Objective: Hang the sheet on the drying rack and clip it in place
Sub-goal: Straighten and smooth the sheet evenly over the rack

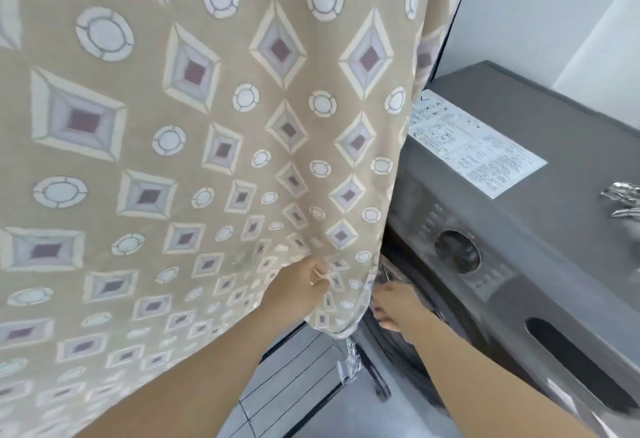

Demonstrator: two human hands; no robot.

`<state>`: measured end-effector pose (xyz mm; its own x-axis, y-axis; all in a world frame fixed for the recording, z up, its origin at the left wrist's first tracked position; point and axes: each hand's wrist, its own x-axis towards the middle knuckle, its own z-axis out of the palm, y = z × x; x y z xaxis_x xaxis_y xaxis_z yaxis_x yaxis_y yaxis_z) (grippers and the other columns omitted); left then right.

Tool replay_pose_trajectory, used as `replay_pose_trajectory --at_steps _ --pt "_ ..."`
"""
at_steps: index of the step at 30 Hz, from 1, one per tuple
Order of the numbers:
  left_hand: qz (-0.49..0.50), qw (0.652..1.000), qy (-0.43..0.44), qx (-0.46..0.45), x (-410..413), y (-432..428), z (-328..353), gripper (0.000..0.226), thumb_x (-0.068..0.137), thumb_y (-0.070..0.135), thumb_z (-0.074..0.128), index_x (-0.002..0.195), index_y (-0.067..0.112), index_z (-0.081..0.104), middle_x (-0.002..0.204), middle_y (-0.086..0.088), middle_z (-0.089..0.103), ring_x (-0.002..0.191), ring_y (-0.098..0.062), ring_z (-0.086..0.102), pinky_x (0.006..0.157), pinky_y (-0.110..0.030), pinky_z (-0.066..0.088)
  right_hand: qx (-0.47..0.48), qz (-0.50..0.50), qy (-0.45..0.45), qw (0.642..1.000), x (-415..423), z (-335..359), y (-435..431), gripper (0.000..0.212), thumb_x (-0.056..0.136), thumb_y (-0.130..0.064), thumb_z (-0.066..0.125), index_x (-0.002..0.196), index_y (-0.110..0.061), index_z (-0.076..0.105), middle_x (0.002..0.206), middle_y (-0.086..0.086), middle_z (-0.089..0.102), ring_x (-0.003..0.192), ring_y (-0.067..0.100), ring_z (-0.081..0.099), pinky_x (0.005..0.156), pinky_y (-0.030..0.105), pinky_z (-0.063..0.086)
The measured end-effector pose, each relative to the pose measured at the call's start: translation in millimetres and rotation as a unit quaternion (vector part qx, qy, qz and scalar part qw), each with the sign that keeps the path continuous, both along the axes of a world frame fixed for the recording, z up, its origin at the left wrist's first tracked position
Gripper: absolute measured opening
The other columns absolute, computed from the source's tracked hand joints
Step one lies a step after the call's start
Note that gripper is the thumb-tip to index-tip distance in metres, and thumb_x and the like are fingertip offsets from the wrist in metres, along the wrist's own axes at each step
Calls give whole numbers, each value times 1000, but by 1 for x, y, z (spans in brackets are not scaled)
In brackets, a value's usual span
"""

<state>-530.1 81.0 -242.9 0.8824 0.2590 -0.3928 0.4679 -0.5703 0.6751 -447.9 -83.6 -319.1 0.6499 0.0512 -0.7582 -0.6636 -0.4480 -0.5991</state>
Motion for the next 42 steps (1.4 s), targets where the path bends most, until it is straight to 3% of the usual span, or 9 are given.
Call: replay_pose_trajectory --at_steps 6,12,16,22,26,30,32,37,42 --pt "290 910 154 -252 6 -17 -150 30 94 2 31 69 11 45 58 0 37 39 -10 37 45 -17 20 60 -90 111 988 -9 -109 -6 28 91 5 40 65 -2 41 51 5 37 38 13 32 36 16 24" --pt "492 745 187 -410 -1 -35 -269 34 91 15 57 122 2 52 73 -5 46 68 -18 50 55 -25 43 123 -153 154 968 -22 -217 0 19 90 -25 58 73 -17 53 74 1 45 47 13 35 34 19 30" --pt "460 702 118 -530 11 -40 -309 13 96 12 43 99 10 55 107 -5 55 99 -18 55 85 -35 44 218 -216 135 942 -12 -259 16 15 91 -23 56 77 -17 56 70 0 53 52 13 45 46 20 37" --pt "429 706 59 -560 11 -38 -319 28 94 -1 40 103 20 55 66 8 67 65 -4 61 72 -23 46 320 -268 99 903 -13 -283 17 24 91 2 44 82 -10 62 72 7 55 63 14 50 57 19 45" --pt "458 772 76 -433 3 -31 -326 22 90 -4 50 95 16 56 91 0 63 85 -12 58 79 -24 47 274 -312 92 905 -16 -284 12 33 89 8 46 106 -12 65 75 1 70 71 13 59 62 19 48" --pt "500 679 31 -536 2 -29 -321 29 91 -5 37 104 11 58 84 -2 67 78 -15 61 67 -24 52 279 -310 125 900 -20 -268 10 27 88 4 47 79 -16 65 67 2 63 62 13 51 54 19 42" --pt "456 658 3 -600 0 -31 -317 40 83 -11 33 105 11 59 90 -4 70 85 -19 62 85 -32 51 285 -307 178 890 -23 -261 10 24 89 -3 43 74 -12 59 67 4 56 60 15 44 55 20 36" --pt "346 708 13 -615 -5 -35 -311 35 80 0 58 109 19 60 103 2 68 90 -11 65 77 -27 51 244 -229 224 915 -31 -260 9 17 90 -8 45 87 -14 61 73 3 59 63 15 45 55 21 33" --pt "443 746 67 -493 -8 -45 -315 19 86 -3 57 101 10 55 82 -3 67 72 -12 61 65 -22 46 193 -189 220 937 -38 -257 1 16 93 -15 44 82 -22 53 65 -4 46 47 7 36 43 15 26"
